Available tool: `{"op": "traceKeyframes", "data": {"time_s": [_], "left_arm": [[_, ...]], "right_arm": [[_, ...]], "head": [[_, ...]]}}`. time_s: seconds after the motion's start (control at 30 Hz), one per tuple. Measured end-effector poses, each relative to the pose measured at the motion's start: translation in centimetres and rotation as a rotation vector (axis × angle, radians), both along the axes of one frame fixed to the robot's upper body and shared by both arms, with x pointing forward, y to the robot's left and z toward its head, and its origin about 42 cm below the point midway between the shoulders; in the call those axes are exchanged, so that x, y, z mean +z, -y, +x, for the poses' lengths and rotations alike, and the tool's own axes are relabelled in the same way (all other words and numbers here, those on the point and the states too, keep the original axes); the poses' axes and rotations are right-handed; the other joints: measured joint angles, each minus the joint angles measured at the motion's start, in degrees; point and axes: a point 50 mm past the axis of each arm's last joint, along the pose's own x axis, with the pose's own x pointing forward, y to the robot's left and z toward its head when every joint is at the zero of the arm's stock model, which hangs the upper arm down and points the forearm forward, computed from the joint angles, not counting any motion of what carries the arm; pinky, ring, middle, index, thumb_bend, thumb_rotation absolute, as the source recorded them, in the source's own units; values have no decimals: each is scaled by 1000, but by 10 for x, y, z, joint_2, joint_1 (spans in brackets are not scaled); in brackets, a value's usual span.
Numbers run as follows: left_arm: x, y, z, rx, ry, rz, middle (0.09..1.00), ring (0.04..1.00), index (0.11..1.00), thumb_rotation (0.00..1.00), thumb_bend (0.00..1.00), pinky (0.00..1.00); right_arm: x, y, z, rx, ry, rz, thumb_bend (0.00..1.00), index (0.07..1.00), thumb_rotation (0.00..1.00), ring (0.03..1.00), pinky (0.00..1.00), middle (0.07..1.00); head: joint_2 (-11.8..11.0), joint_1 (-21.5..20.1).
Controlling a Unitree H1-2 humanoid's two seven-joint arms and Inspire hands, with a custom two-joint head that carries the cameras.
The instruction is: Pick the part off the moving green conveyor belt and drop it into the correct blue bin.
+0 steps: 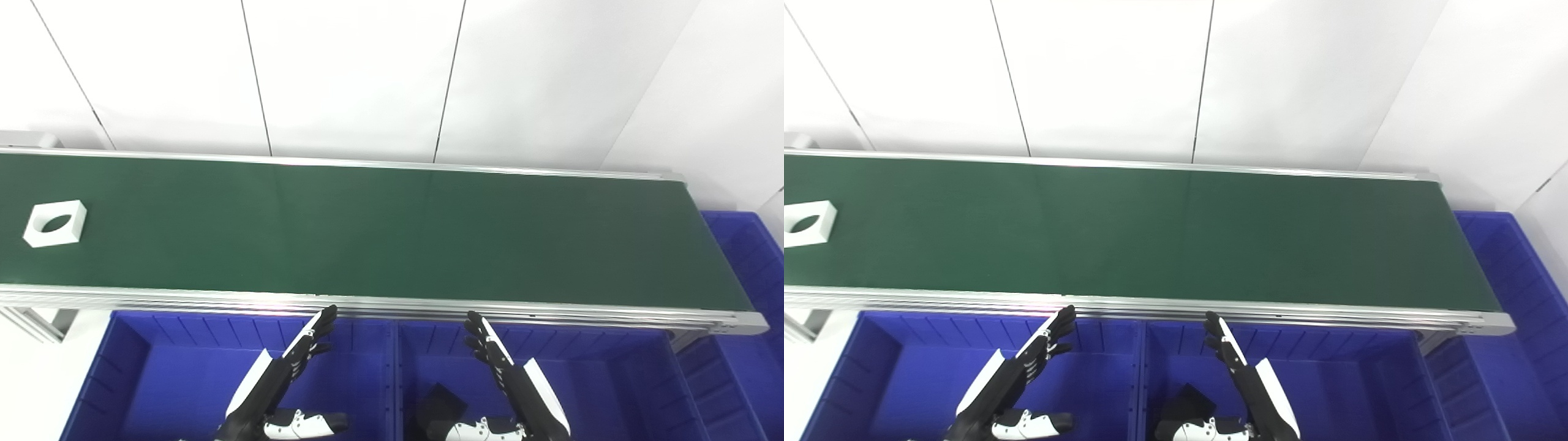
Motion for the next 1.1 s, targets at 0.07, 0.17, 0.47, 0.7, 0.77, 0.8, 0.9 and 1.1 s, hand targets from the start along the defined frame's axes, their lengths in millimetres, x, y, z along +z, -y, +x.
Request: {"op": "traceKeyframes", "data": {"time_s": [0.07, 0.17, 0.47, 0.7, 0.77, 0.8, 0.9, 1.1], "left_arm": [[0, 0, 0, -1, 0, 1, 987, 967, 975, 540, 864, 896], [0, 0, 0, 0, 1, 1, 985, 965, 974, 543, 871, 891], [0, 0, 0, 0, 1, 2, 983, 962, 973, 543, 867, 888], [0, 0, 0, -1, 1, 2, 983, 962, 977, 542, 862, 892], [0, 0, 0, -1, 1, 2, 986, 965, 977, 543, 866, 894], [0, 0, 0, -1, 1, 2, 986, 965, 977, 543, 867, 894], [0, 0, 0, 0, 1, 3, 982, 962, 974, 543, 865, 887], [-3, 1, 0, 0, -4, 8, 974, 956, 967, 535, 870, 875]], "right_arm": [[0, 0, 0, 1, 1, -4, 875, 1000, 253, 940, 920, 968], [0, 0, 0, 1, 2, -13, 875, 1000, 247, 936, 926, 967], [0, -1, 1, -6, 4, -11, 865, 1000, 219, 936, 943, 964], [0, -1, 1, -6, 3, -11, 862, 1000, 212, 935, 928, 964], [0, -1, 1, -6, 4, -13, 863, 1000, 214, 935, 927, 964], [0, -1, 1, -6, 4, -14, 863, 1000, 214, 936, 928, 965], [0, -1, 1, -6, 4, -16, 862, 1000, 214, 954, 935, 973], [-4, 1, 1, -7, -11, -6, 859, 1000, 197, 951, 936, 976]], "head": [[0, 0], [0, 0], [-2, 1], [-3, 0], [-4, 0], [-6, 3], [-10, 8], [-25, 54]]}}
